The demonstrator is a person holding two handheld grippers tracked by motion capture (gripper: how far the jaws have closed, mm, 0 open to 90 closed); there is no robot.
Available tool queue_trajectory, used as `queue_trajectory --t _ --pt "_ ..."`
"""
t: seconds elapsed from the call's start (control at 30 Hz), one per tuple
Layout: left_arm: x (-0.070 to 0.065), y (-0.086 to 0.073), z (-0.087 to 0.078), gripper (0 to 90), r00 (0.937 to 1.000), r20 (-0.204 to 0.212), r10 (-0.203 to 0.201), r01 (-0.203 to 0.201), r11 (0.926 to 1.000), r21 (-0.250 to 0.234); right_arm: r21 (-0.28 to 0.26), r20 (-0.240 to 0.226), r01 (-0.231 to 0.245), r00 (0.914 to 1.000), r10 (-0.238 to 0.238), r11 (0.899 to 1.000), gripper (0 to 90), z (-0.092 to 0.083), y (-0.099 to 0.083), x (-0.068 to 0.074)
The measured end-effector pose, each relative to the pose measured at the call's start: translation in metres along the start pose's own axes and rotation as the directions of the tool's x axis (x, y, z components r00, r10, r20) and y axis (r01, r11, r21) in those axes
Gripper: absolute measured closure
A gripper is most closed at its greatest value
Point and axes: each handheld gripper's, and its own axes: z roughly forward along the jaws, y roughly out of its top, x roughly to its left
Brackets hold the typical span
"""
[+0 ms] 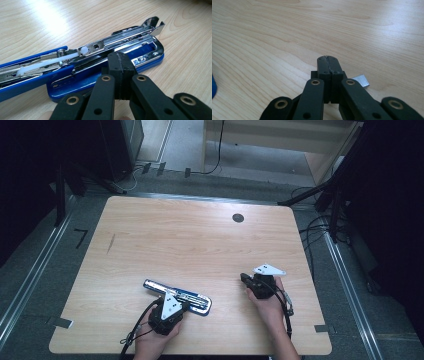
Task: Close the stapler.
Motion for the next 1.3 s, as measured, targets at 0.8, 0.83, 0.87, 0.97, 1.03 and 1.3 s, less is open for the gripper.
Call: queue_trajectory --t 0.8,0.83,0.87,0.97,1.03,1.3 --pt "0.000 0.000 0.000 90.0 1.0000 0.000 0.000 0.000 1.0000 0.000 -0.007 0.036 -0.007 0.9993 0.007 1.000 90.0 -0.022 -0.017 -0.017" --pt "0.000 0.000 0.000 90.0 1.0000 -0.001 0.000 0.000 1.0000 -0.001 -0.015 0.039 -0.012 0.9992 0.012 1.000 90.0 -0.024 -0.017 -0.018" --pt "0.000 0.000 0.000 90.0 1.0000 -0.002 0.000 0.000 1.0000 0.000 -0.024 0.042 -0.014 0.9990 0.015 1.000 90.0 -0.025 -0.016 -0.019" --pt "0.000 0.000 0.000 90.0 1.0000 -0.002 0.000 0.000 1.0000 0.000 -0.038 0.043 -0.029 0.9986 0.031 0.999 83.9 -0.028 -0.015 -0.023" --pt "0.000 0.000 0.000 90.0 1.0000 -0.002 0.000 0.000 1.0000 0.000 -0.040 0.024 -0.044 0.9987 0.045 0.998 78.5 -0.028 -0.014 -0.025" --pt "0.000 0.000 0.000 90.0 1.0000 -0.002 0.001 -0.001 1.0000 0.000 -0.016 0.032 -0.025 0.9991 0.026 1.000 75.3 -0.023 -0.014 -0.026"
